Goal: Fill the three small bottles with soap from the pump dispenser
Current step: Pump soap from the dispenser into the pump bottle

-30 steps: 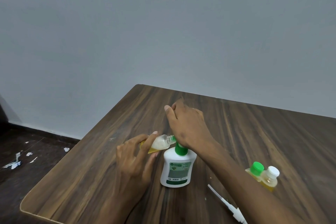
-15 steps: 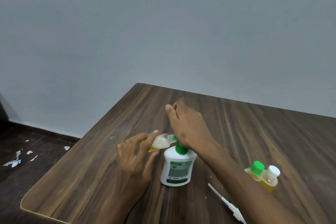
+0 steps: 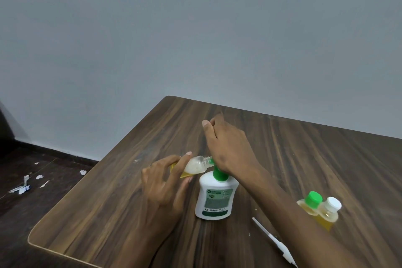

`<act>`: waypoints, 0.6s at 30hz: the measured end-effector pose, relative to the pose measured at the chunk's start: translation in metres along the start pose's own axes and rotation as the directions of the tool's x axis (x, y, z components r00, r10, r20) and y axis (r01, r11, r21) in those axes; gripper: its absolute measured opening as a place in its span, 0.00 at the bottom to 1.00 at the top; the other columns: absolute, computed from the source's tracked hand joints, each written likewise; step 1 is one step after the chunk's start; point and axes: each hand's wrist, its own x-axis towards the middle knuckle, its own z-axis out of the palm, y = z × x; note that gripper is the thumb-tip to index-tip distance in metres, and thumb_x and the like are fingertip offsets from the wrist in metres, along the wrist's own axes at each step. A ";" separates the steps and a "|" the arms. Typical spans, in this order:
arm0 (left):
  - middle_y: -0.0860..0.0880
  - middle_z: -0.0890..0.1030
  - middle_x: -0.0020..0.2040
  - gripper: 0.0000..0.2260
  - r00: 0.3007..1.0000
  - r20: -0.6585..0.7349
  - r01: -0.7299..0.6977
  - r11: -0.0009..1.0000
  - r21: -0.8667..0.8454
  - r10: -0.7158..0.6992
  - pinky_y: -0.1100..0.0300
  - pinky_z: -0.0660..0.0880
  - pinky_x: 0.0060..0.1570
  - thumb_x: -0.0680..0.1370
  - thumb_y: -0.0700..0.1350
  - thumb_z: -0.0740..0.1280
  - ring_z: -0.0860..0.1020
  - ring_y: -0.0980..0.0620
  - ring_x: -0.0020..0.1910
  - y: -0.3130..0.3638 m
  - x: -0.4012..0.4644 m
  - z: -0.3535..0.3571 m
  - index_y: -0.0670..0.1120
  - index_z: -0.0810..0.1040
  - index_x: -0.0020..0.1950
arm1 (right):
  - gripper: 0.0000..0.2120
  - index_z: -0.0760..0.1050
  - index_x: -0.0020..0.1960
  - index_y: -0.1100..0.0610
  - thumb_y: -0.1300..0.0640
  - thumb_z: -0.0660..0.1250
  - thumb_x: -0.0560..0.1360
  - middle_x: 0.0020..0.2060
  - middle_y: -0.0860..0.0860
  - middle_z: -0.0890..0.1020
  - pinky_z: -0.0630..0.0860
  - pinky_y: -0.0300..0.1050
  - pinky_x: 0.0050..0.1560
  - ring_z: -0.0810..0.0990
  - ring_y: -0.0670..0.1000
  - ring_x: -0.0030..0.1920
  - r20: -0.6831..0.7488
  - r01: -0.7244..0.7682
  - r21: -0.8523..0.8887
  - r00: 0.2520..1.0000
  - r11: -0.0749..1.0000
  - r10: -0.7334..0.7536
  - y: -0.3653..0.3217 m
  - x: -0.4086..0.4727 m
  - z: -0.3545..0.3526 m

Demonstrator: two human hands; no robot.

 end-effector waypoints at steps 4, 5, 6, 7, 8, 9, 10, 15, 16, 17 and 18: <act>0.46 0.81 0.62 0.21 1.000 0.008 -0.006 1.000 0.005 0.006 0.54 0.63 0.59 0.82 0.47 0.67 0.76 0.50 0.59 0.000 0.000 -0.001 0.51 0.74 0.76 | 0.19 0.70 0.55 0.51 0.41 0.47 0.86 0.41 0.46 0.78 0.77 0.56 0.57 0.79 0.48 0.42 -0.005 -0.004 0.011 1.000 1.000 0.004 0.001 0.000 0.001; 0.46 0.80 0.62 0.21 1.000 0.009 -0.007 1.000 0.006 0.007 0.54 0.63 0.59 0.82 0.47 0.67 0.76 0.50 0.59 0.000 0.000 0.000 0.51 0.73 0.76 | 0.19 0.70 0.55 0.52 0.41 0.47 0.86 0.41 0.46 0.78 0.77 0.56 0.58 0.79 0.47 0.42 0.012 -0.016 0.014 1.000 1.000 0.016 0.002 -0.001 0.002; 0.47 0.80 0.62 0.21 1.000 0.009 -0.008 1.000 0.006 0.008 0.54 0.63 0.59 0.82 0.47 0.67 0.76 0.50 0.59 -0.001 0.000 0.000 0.51 0.73 0.76 | 0.19 0.71 0.55 0.52 0.41 0.47 0.86 0.40 0.45 0.78 0.77 0.56 0.58 0.79 0.46 0.41 0.027 -0.025 0.014 0.999 1.000 0.025 0.001 -0.002 0.002; 0.47 0.79 0.62 0.22 1.000 0.007 -0.006 1.000 0.007 0.006 0.54 0.63 0.59 0.82 0.47 0.67 0.76 0.50 0.59 -0.001 -0.001 0.000 0.51 0.73 0.76 | 0.19 0.71 0.55 0.52 0.41 0.47 0.86 0.40 0.45 0.77 0.77 0.56 0.58 0.78 0.45 0.41 0.030 -0.025 0.013 0.999 1.000 0.025 0.001 -0.002 0.001; 0.47 0.80 0.62 0.22 1.000 0.007 -0.005 1.000 0.007 0.005 0.54 0.63 0.59 0.82 0.47 0.67 0.76 0.50 0.59 0.000 -0.001 0.000 0.51 0.73 0.76 | 0.19 0.71 0.55 0.52 0.41 0.47 0.86 0.40 0.45 0.77 0.77 0.55 0.58 0.78 0.45 0.41 0.023 -0.016 0.013 1.000 1.000 0.016 0.001 -0.001 0.000; 0.46 0.80 0.62 0.22 1.000 0.009 -0.003 1.000 0.005 0.003 0.54 0.63 0.59 0.82 0.47 0.67 0.76 0.50 0.59 -0.001 -0.001 0.000 0.51 0.73 0.77 | 0.19 0.70 0.55 0.52 0.41 0.47 0.86 0.40 0.45 0.77 0.77 0.55 0.58 0.78 0.45 0.41 0.010 -0.006 0.013 1.000 1.000 0.005 0.001 0.000 -0.001; 0.46 0.81 0.62 0.22 1.000 0.011 -0.002 1.000 0.003 0.002 0.54 0.64 0.59 0.82 0.47 0.67 0.76 0.50 0.59 0.000 0.000 0.000 0.51 0.73 0.77 | 0.18 0.70 0.55 0.51 0.41 0.47 0.86 0.40 0.45 0.77 0.77 0.55 0.58 0.78 0.46 0.41 0.000 0.002 0.012 1.000 1.000 -0.002 0.001 0.001 -0.002; 0.47 0.80 0.62 0.21 1.000 0.007 -0.003 1.000 0.011 0.003 0.53 0.64 0.59 0.82 0.47 0.67 0.77 0.49 0.59 0.000 -0.001 0.000 0.51 0.74 0.76 | 0.20 0.71 0.55 0.52 0.41 0.46 0.86 0.41 0.46 0.78 0.76 0.57 0.60 0.79 0.48 0.43 0.033 -0.012 -0.004 0.999 1.000 0.012 0.002 -0.001 0.001; 0.46 0.80 0.62 0.21 1.000 0.007 -0.001 1.000 0.009 0.001 0.53 0.64 0.59 0.82 0.47 0.67 0.77 0.49 0.59 0.000 -0.001 0.000 0.51 0.74 0.76 | 0.20 0.71 0.55 0.52 0.41 0.46 0.86 0.41 0.46 0.78 0.76 0.57 0.60 0.79 0.48 0.43 0.022 -0.001 -0.008 1.000 1.000 0.001 0.001 0.000 0.000; 0.46 0.81 0.62 0.21 1.000 0.010 0.000 1.000 0.008 0.000 0.53 0.64 0.59 0.82 0.47 0.67 0.77 0.49 0.59 0.000 0.000 -0.001 0.51 0.73 0.76 | 0.20 0.71 0.55 0.52 0.41 0.46 0.86 0.41 0.46 0.78 0.76 0.57 0.60 0.79 0.48 0.43 0.011 0.006 -0.001 1.000 1.000 -0.006 0.001 0.001 -0.001; 0.45 0.81 0.62 0.22 1.000 0.012 0.001 1.000 0.007 -0.001 0.53 0.65 0.59 0.82 0.47 0.68 0.77 0.49 0.59 0.000 0.000 -0.001 0.51 0.73 0.76 | 0.19 0.70 0.55 0.52 0.41 0.46 0.86 0.41 0.46 0.78 0.76 0.57 0.59 0.79 0.48 0.43 0.006 0.007 0.009 1.000 1.000 -0.007 0.001 0.001 -0.001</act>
